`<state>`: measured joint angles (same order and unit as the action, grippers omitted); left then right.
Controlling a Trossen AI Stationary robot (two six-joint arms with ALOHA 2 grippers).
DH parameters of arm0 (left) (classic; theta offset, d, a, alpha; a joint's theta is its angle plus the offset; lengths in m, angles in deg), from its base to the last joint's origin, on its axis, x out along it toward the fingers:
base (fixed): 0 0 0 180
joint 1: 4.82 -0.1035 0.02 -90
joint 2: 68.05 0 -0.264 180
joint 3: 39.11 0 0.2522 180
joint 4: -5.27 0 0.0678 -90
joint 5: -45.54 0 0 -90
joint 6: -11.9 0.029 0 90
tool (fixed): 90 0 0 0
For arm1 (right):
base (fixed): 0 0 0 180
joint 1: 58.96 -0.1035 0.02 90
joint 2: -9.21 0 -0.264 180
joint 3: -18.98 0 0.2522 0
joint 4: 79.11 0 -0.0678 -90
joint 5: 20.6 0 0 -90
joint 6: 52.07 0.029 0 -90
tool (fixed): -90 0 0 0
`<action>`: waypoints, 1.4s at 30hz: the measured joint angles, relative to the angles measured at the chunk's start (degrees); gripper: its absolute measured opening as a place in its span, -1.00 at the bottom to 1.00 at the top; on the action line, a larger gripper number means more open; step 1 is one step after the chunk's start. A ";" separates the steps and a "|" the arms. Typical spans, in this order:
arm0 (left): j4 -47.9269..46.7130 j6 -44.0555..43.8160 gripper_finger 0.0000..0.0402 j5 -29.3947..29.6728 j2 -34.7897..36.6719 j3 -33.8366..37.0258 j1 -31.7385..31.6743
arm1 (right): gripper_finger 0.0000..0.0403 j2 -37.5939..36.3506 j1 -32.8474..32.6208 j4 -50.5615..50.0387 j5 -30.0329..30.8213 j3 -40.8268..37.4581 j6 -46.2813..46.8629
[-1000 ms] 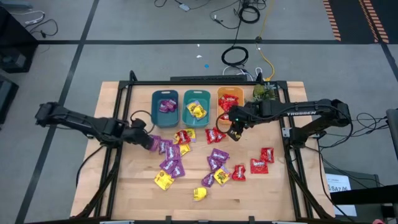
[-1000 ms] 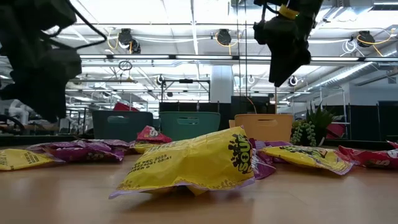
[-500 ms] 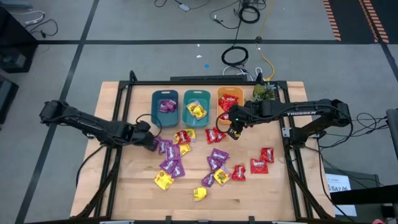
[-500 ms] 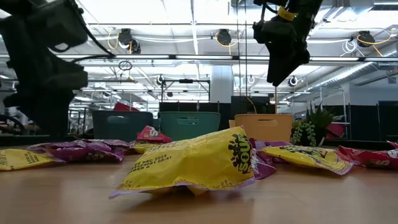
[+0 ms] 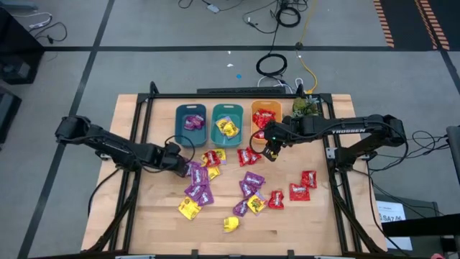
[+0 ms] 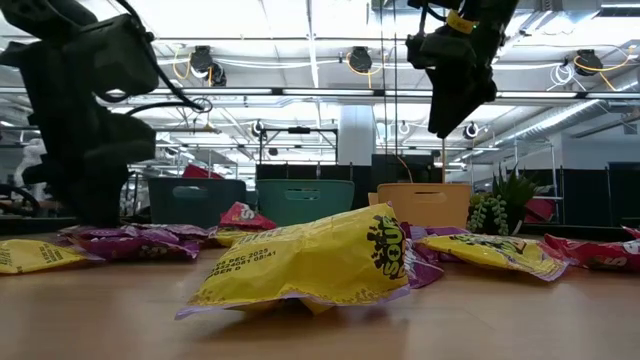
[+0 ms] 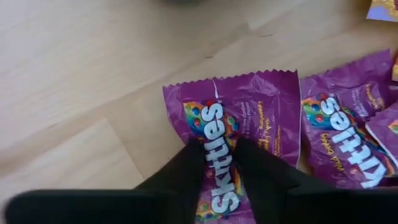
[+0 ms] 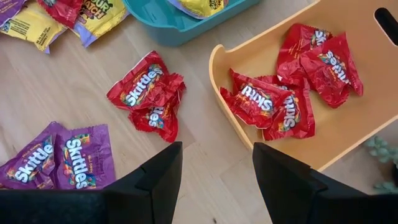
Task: Sort candy
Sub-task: Put the violet candy into the blue bin
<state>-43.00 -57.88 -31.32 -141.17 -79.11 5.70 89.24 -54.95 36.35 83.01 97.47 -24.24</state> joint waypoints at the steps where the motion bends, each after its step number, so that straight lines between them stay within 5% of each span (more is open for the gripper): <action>1: -0.05 -0.02 -0.58 -0.30 0.19 0.00 0.00 | -0.07 0.00 0.00 0.05 0.03 0.00 -0.06; 5: -0.63 -0.56 -0.92 -1.19 1.90 -0.04 -0.02 | -0.07 0.00 0.00 0.14 0.10 0.00 -0.75; 15: -17.05 1.65 -0.93 -4.55 7.11 -10.07 0.11 | -0.07 0.00 0.00 0.72 0.21 0.00 -1.56; 23: -18.76 11.41 -0.94 -1.57 9.39 -21.91 -1.25 | -0.07 0.00 0.00 5.43 0.19 0.00 -0.76; 31: -15.56 32.04 -0.94 1.18 9.34 -26.49 -15.76 | -0.07 0.00 0.00 9.00 0.07 0.00 4.60; 37: -9.43 49.66 -0.94 -7.35 6.53 -26.49 -32.03 | -0.07 0.00 0.00 10.38 0.06 0.00 9.71; 42: -5.52 59.07 -0.92 -10.99 2.42 -26.49 -37.87 | -0.07 0.00 -0.25 10.35 0.07 0.00 15.46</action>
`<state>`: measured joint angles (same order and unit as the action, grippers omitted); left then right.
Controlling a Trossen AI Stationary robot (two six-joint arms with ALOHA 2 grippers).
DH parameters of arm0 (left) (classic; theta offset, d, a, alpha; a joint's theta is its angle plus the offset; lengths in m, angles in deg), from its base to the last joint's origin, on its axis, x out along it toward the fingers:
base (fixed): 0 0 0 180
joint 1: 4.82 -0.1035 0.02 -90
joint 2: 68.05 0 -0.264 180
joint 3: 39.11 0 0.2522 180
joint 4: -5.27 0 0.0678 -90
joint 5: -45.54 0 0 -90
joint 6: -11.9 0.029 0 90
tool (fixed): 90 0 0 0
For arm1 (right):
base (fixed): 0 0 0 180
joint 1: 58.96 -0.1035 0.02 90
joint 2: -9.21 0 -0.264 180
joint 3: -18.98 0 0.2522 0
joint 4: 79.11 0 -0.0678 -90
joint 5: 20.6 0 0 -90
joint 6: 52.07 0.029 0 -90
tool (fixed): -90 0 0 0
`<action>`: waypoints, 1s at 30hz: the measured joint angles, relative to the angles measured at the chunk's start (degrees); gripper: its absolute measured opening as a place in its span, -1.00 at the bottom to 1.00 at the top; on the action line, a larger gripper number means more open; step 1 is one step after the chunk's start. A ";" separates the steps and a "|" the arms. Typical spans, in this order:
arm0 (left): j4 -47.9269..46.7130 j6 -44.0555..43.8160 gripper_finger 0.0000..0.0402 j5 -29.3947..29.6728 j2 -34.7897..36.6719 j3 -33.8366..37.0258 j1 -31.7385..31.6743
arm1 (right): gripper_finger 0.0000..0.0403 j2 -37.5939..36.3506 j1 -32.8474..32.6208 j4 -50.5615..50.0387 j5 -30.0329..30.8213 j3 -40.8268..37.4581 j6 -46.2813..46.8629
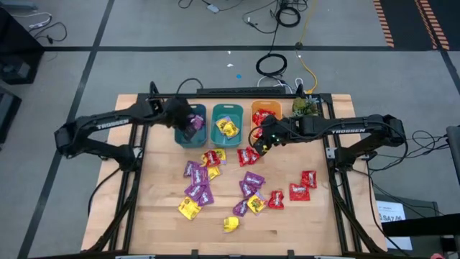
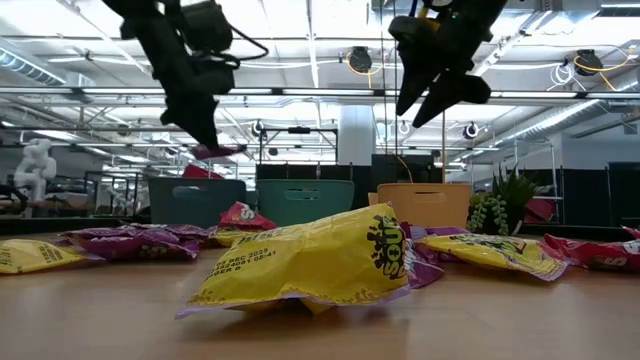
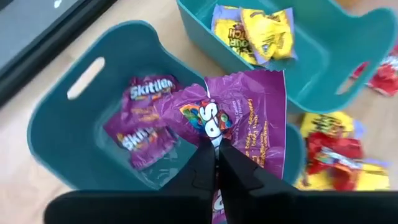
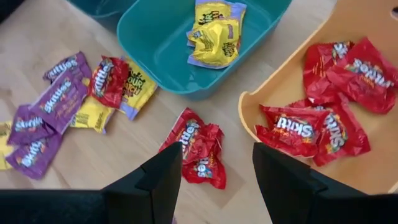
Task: Sort candy
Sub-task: Put the violet candy into the blue bin
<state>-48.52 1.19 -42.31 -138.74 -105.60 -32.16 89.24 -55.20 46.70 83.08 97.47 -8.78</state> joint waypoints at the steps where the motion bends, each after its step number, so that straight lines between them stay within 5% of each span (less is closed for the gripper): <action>1: 0.56 1.08 -0.90 0.21 -0.86 0.00 -0.54 | -0.07 0.00 -0.21 0.02 0.08 0.00 0.98; 11: 0.00 4.35 -0.54 3.24 -6.11 0.00 -1.85 | -0.07 0.00 -3.89 0.02 4.68 0.00 6.18; 20: -2.48 4.04 -0.49 -1.53 -2.67 0.00 -1.78 | -0.07 0.01 -5.04 -0.02 6.12 0.00 6.15; 30: -8.57 -14.17 -0.49 -6.46 3.29 -0.01 2.96 | -0.07 0.02 -5.56 -0.09 5.83 0.00 2.21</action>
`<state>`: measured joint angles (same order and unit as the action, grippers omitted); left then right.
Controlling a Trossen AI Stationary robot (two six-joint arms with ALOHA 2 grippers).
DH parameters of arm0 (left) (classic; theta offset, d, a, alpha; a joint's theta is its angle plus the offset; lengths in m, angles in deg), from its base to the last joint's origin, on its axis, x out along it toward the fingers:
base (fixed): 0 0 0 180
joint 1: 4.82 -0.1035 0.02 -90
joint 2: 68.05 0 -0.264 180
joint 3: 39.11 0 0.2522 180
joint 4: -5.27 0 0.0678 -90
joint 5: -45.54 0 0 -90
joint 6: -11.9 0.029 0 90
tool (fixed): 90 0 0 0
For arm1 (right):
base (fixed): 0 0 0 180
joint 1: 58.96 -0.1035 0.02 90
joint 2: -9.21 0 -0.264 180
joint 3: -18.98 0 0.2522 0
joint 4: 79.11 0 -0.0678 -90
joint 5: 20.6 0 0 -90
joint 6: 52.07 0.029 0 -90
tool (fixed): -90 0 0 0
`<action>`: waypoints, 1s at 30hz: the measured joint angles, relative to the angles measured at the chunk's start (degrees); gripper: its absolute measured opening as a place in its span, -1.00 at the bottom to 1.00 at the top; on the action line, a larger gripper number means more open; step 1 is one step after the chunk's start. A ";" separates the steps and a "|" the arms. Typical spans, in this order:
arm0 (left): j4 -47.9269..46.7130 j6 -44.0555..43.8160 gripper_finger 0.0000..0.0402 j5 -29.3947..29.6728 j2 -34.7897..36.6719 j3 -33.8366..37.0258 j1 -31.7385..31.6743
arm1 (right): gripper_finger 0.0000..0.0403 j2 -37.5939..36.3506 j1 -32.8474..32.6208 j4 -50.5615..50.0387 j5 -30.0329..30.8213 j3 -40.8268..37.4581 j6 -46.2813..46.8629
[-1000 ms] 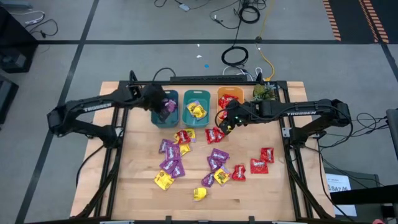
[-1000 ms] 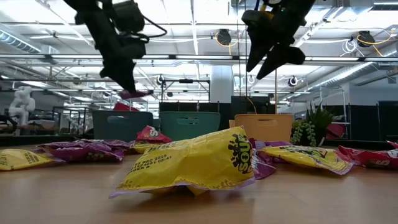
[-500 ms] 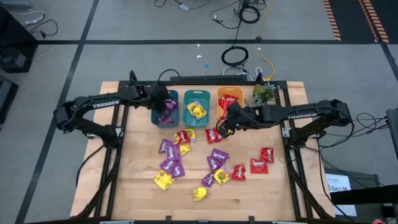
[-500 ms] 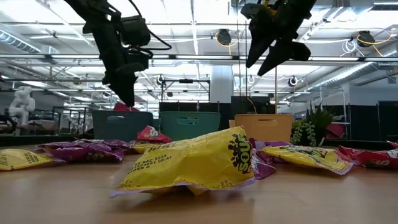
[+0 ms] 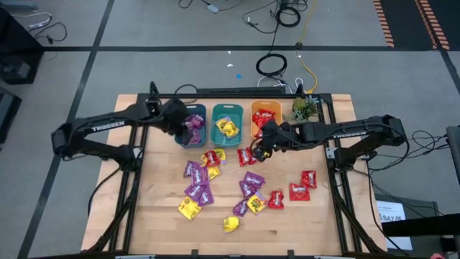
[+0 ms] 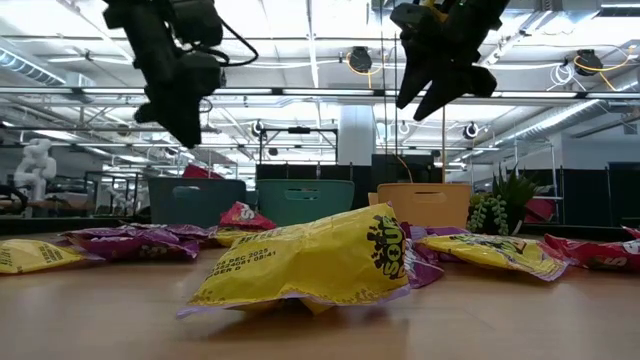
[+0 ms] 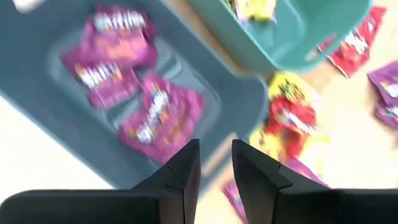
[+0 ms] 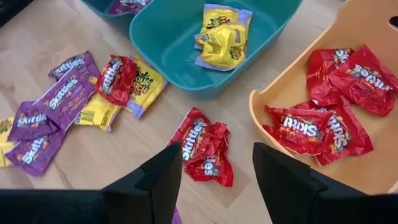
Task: Sort candy
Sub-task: Put the violet candy into the blue bin
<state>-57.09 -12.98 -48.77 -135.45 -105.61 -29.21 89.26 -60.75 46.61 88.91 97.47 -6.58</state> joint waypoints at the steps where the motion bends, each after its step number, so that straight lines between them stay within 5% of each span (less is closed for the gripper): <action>1: -1.00 -2.14 -0.49 0.04 0.33 -0.01 1.28 | -0.07 0.00 -0.25 -0.04 -0.01 0.00 -0.45; 18: 0.47 -39.97 -0.49 16.47 -2.31 1.37 29.25 | -0.07 0.00 -5.13 -0.31 -0.33 0.00 -7.43; 30: 17.58 -46.88 -0.49 11.95 -14.88 4.36 32.79 | -0.07 0.02 -7.52 -1.61 -0.34 0.00 -9.37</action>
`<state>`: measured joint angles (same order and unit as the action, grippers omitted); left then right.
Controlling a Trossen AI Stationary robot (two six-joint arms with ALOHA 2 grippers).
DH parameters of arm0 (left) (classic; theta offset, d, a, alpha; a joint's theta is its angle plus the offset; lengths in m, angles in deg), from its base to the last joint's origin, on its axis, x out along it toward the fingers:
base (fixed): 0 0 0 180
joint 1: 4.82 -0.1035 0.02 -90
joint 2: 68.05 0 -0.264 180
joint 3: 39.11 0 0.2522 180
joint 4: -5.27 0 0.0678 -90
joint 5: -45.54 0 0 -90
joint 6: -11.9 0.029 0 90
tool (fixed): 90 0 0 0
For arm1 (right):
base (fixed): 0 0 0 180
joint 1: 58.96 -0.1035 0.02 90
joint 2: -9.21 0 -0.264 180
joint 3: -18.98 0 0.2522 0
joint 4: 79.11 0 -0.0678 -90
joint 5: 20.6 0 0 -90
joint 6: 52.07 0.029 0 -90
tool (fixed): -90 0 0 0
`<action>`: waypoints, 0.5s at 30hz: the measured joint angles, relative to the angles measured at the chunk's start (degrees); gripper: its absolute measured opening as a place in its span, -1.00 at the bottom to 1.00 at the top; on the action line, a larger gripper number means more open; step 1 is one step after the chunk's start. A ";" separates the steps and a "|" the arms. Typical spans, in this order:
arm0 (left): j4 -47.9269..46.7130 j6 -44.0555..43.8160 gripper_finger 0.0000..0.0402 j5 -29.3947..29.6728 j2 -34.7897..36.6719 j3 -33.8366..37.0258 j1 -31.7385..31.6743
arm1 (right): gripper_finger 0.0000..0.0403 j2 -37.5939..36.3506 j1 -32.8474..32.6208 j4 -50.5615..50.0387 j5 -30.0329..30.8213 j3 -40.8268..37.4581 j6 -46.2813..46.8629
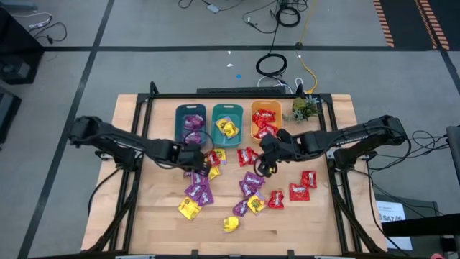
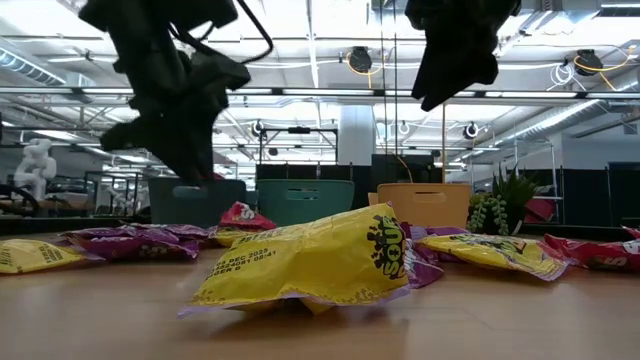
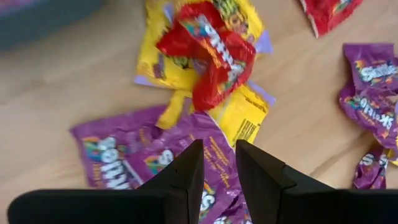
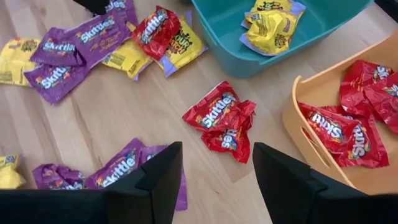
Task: Sort candy
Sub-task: Put the violet candy into the blue bin
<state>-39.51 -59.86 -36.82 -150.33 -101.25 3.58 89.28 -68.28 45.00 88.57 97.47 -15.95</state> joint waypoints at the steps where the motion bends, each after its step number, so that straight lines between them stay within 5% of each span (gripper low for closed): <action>1: 0.98 -0.30 -0.49 -0.86 -1.04 0.00 0.00 | -0.07 0.00 -0.17 -0.27 0.01 0.00 0.00; 15: 3.88 -4.44 -0.49 -3.23 -15.28 -0.41 2.93 | -0.07 0.00 -2.48 -1.49 0.01 0.00 -0.51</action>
<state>-35.63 -64.31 -40.05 -165.62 -101.66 6.51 89.28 -70.75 43.51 88.58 97.47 -16.46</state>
